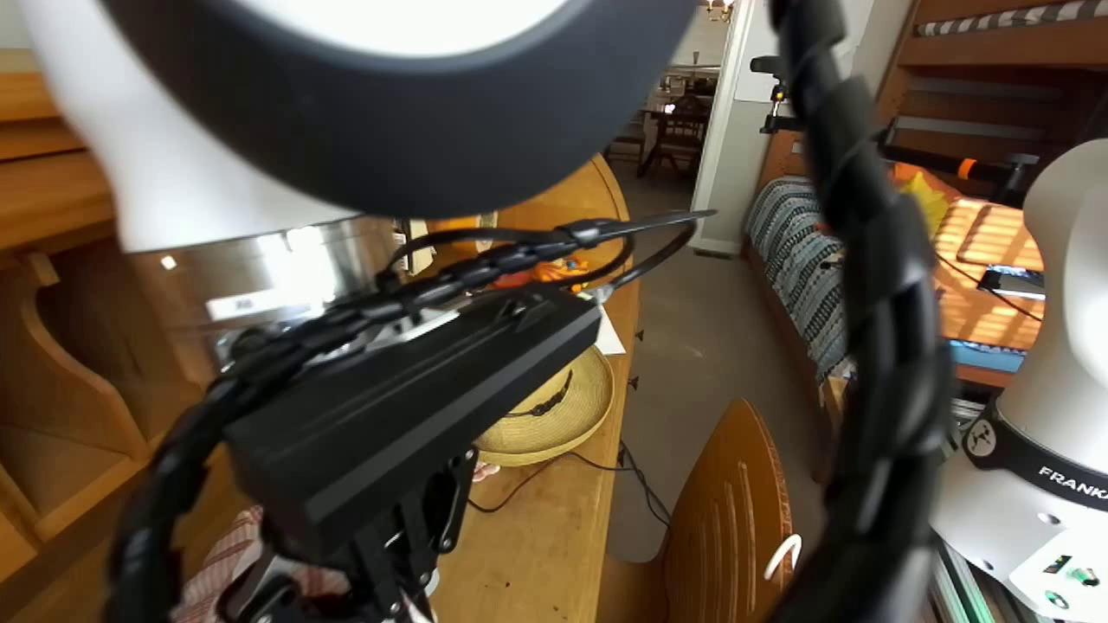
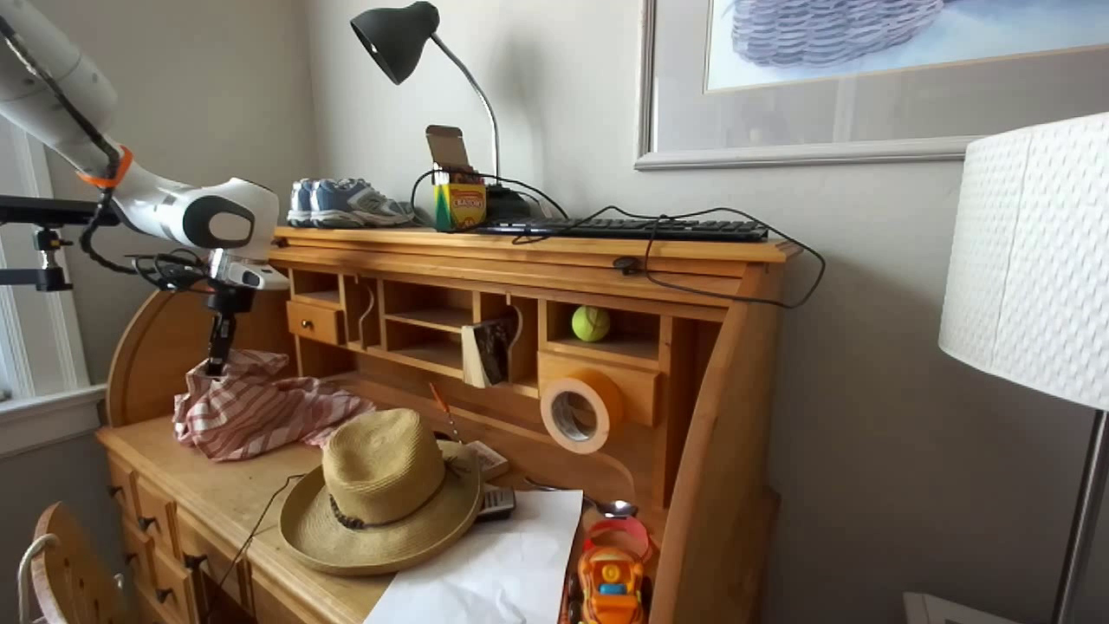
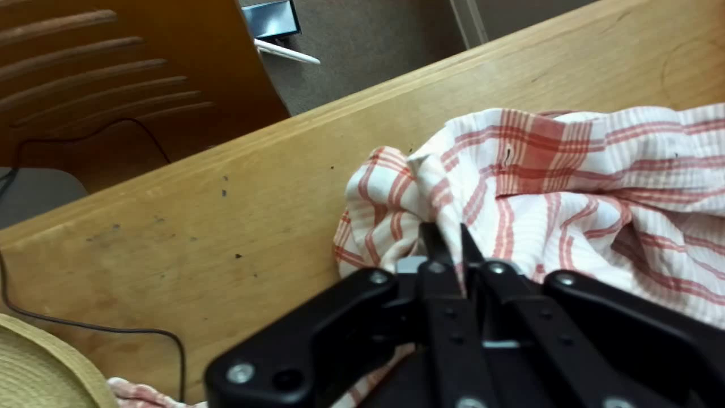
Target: Put the towel on the top of the dresser
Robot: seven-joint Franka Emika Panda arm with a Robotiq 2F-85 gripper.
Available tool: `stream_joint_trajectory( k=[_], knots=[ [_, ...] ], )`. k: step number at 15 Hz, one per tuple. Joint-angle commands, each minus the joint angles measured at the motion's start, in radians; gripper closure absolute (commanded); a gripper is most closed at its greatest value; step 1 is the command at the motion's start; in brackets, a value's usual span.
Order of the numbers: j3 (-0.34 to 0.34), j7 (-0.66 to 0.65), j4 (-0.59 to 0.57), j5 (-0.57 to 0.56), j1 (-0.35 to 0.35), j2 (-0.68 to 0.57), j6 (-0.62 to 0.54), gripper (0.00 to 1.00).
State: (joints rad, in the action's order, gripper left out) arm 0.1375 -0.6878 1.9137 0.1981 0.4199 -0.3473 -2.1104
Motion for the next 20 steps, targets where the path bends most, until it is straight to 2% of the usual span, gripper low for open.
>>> stream_joint_trajectory(
  k=[1,4,5,6,7,8,14,19,20],
  knots=[
    [0.023,-0.044,0.047,-0.013,-0.030,0.036,-0.024,0.94],
    [0.025,-0.090,0.149,-0.016,-0.042,0.108,-0.065,0.94],
    [0.025,-0.095,0.159,-0.016,-0.042,0.116,-0.067,0.94],
    [0.026,-0.098,0.162,-0.016,-0.043,0.118,-0.067,0.99],
    [0.001,-0.147,0.163,-0.047,-0.054,0.134,-0.105,0.99],
    [-0.024,-0.164,0.175,-0.094,-0.074,0.167,-0.133,0.99],
    [-0.094,-0.208,0.213,-0.138,-0.233,0.394,-0.147,0.99],
    [-0.125,-0.270,0.200,-0.120,-0.373,0.600,-0.111,0.99],
    [-0.101,-0.215,0.161,-0.107,-0.362,0.503,-0.126,0.94]
  ],
)
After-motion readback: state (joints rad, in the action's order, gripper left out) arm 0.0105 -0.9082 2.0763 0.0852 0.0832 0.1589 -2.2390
